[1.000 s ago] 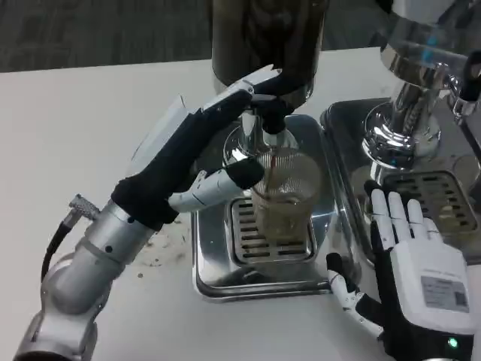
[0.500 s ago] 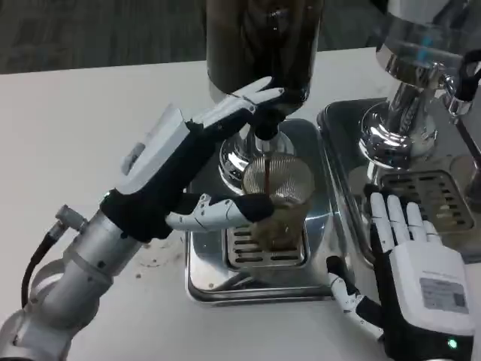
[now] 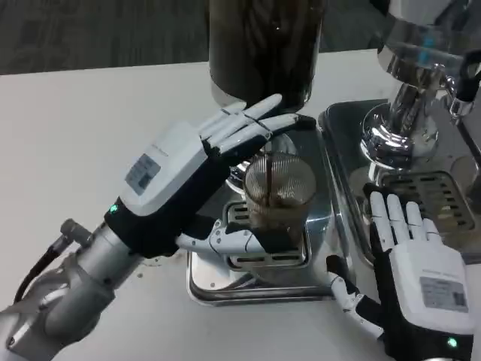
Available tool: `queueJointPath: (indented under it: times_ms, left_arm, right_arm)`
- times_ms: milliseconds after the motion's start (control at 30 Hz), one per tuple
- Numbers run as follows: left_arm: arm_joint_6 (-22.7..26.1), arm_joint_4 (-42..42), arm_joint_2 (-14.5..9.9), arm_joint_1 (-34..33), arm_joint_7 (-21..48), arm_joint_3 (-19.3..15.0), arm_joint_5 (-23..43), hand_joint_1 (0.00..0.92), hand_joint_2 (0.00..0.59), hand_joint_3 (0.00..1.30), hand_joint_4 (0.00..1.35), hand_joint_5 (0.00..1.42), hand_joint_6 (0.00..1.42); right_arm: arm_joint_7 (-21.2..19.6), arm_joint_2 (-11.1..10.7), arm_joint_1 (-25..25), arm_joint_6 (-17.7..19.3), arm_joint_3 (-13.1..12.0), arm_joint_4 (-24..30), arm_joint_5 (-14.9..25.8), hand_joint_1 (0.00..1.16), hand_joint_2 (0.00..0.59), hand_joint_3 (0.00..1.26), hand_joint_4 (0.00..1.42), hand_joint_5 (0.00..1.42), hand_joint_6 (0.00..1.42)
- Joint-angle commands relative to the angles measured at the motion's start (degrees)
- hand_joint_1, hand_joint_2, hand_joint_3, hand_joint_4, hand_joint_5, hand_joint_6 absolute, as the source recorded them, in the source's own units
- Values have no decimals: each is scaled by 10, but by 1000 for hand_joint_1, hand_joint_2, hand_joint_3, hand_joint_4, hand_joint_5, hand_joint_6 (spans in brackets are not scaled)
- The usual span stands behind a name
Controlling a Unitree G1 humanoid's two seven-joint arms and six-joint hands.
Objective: Grasp the cup under the faucet to collect the drink, then remove the cup.
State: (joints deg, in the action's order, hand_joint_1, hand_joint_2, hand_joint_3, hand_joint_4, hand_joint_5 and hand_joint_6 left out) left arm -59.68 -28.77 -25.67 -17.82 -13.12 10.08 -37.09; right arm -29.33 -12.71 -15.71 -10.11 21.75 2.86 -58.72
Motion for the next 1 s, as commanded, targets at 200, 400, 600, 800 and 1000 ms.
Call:
queueJointPath:
  times_ms: [200,400,600,800,1000]
  left_arm:
    - [34,-2,-28,34,-22,46,-53,0,125,237,7,217,154]
    - [39,-1,-33,32,-37,54,-49,0,128,237,6,217,153]
    - [38,-8,-41,25,-48,59,-44,0,135,245,14,226,153]
    - [39,-12,-43,21,-54,60,-38,0,136,258,15,228,163]
    - [39,-14,-45,18,-55,61,-37,0,137,259,16,235,165]
  right_arm:
    - [7,-10,4,24,-4,2,28,307,393,0,0,0,84]
    - [44,-17,19,98,-36,5,139,335,311,0,0,0,108]
    - [103,-20,53,141,-57,-14,222,399,247,0,0,0,66]
    - [149,-22,90,150,-65,-40,253,465,226,0,0,0,36]
    - [190,-25,120,157,-61,-63,266,496,211,0,0,0,17]
